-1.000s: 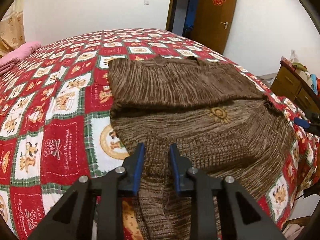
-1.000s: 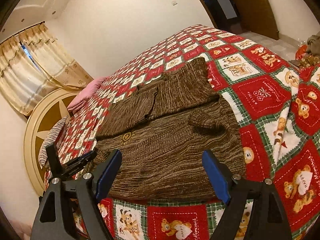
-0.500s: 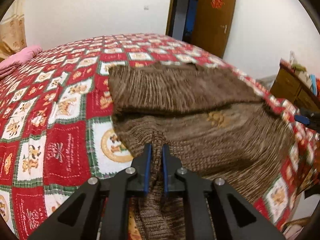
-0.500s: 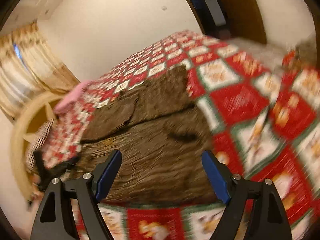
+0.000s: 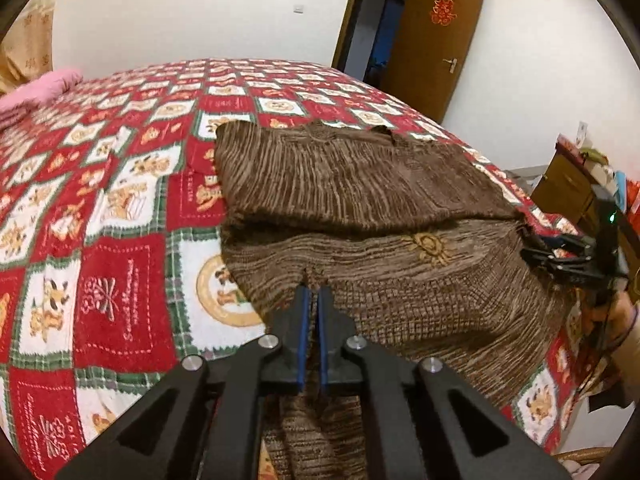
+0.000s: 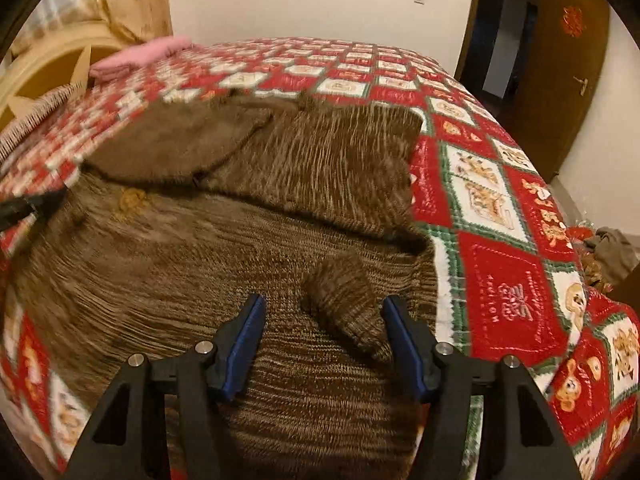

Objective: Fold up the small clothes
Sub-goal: 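Grasp the folded sweater edge with the left gripper while the right gripper grasps the hem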

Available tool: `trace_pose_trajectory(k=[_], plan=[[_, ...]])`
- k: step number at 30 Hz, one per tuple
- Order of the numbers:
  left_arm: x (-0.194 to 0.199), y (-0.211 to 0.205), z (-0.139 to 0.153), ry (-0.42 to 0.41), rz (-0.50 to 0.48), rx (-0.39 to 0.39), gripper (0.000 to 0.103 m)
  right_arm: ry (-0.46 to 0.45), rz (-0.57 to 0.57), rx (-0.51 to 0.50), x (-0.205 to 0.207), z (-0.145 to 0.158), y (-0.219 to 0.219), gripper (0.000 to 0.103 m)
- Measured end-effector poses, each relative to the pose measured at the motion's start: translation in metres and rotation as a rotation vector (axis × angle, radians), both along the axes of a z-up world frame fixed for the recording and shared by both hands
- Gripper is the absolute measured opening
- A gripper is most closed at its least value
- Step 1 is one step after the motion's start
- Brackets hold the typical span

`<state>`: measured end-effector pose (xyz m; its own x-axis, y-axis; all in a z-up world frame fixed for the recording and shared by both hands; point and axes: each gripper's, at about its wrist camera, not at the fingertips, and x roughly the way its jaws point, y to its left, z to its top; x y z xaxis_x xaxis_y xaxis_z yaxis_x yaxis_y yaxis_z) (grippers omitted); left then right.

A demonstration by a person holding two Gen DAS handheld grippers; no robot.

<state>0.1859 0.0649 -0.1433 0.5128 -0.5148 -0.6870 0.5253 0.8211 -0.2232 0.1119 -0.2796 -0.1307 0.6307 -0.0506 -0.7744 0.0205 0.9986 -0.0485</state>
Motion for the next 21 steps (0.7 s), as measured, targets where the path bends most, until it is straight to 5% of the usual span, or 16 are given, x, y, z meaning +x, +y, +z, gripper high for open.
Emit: trace_pose_trajectory(k=[1, 6, 7, 11, 15, 21], plan=[[0.001, 0.003, 0.001, 0.007, -0.002, -0.006, 0.009, 0.003, -0.012, -0.002, -0.001, 0.003, 0.0, 0.018], [-0.001, 0.001, 0.004, -0.018, -0.015, 0.004, 0.046, -0.021, -0.067, -0.053, -0.015, 0.009, 0.001, 0.012], [-0.002, 0.001, 0.005, -0.032, -0.017, -0.001, 0.046, -0.017, -0.076, -0.054, -0.017, 0.007, 0.001, 0.012], [0.0, -0.005, 0.003, -0.044, -0.024, 0.012, 0.046, -0.031, -0.096, -0.028, -0.024, 0.002, -0.002, 0.012], [-0.001, -0.012, -0.004, -0.055, -0.021, 0.064, 0.026, -0.035, -0.11, -0.007, -0.022, 0.002, -0.004, 0.013], [-0.003, -0.009, -0.008, -0.061, 0.015, 0.068, 0.011, -0.047, -0.132, 0.015, -0.024, 0.001, -0.004, 0.013]])
